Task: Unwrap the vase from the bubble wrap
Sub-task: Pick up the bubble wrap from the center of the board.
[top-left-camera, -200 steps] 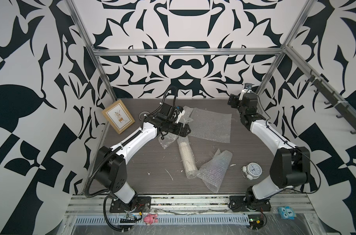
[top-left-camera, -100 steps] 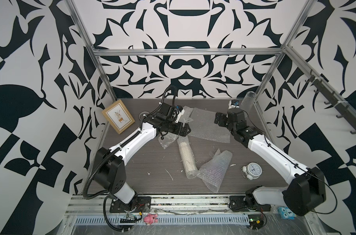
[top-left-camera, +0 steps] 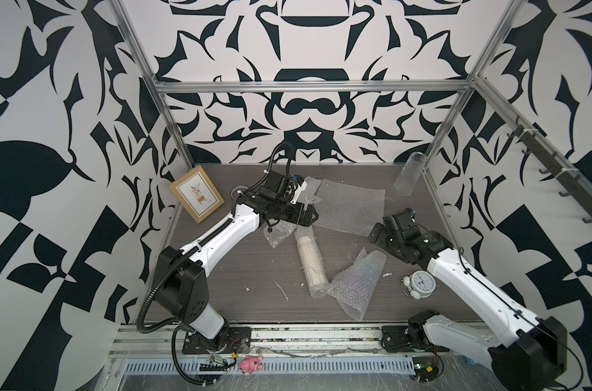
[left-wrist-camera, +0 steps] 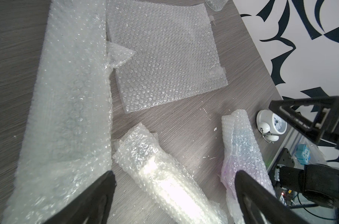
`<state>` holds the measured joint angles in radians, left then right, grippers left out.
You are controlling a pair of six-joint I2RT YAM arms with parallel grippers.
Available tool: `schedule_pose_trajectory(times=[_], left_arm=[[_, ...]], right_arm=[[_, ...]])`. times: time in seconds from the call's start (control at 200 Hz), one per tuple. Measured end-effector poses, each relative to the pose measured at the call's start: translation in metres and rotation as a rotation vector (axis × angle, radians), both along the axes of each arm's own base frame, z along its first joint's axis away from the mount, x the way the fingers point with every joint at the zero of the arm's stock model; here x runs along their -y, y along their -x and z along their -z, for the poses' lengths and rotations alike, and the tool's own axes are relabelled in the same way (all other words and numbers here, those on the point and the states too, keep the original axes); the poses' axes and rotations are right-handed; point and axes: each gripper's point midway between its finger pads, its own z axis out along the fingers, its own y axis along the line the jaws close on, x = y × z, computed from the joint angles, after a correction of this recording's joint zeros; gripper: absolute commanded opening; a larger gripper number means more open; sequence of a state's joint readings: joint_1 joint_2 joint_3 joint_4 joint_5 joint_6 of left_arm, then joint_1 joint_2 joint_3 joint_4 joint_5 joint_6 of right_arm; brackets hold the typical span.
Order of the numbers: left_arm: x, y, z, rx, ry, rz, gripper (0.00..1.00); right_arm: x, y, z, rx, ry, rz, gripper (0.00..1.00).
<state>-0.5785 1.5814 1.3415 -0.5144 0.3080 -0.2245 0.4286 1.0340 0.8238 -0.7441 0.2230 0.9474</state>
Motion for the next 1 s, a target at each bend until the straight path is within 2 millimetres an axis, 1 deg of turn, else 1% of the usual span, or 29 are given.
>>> schedule_pose_trajectory(times=[0.065,0.17,0.275,0.395,0.515,0.715,1.0], left_arm=[[0.002,0.002,0.0,-0.006,0.006,0.004,0.99],[0.004,0.004,0.0,-0.008,0.008,0.01,0.99],[0.006,0.005,-0.001,-0.008,0.008,0.015,0.99],[0.007,0.006,-0.001,-0.007,0.007,0.017,1.0],[0.006,0.006,0.0,-0.007,0.007,0.016,1.0],[0.007,0.006,-0.001,-0.008,0.008,0.017,0.99],[0.008,0.007,-0.001,-0.007,0.007,0.021,1.0]], right_arm=[[0.0,0.017,0.01,-0.043,-0.035,0.023,0.98],[0.0,0.036,0.024,-0.099,-0.079,0.049,0.99],[-0.004,0.047,0.038,-0.155,-0.111,0.064,0.99],[-0.01,0.054,0.051,-0.213,-0.14,0.069,0.99],[-0.019,0.059,0.062,-0.252,-0.168,0.064,0.99],[-0.035,0.062,0.074,-0.284,-0.198,0.04,0.99],[-0.056,0.053,0.087,-0.29,-0.226,0.024,0.99]])
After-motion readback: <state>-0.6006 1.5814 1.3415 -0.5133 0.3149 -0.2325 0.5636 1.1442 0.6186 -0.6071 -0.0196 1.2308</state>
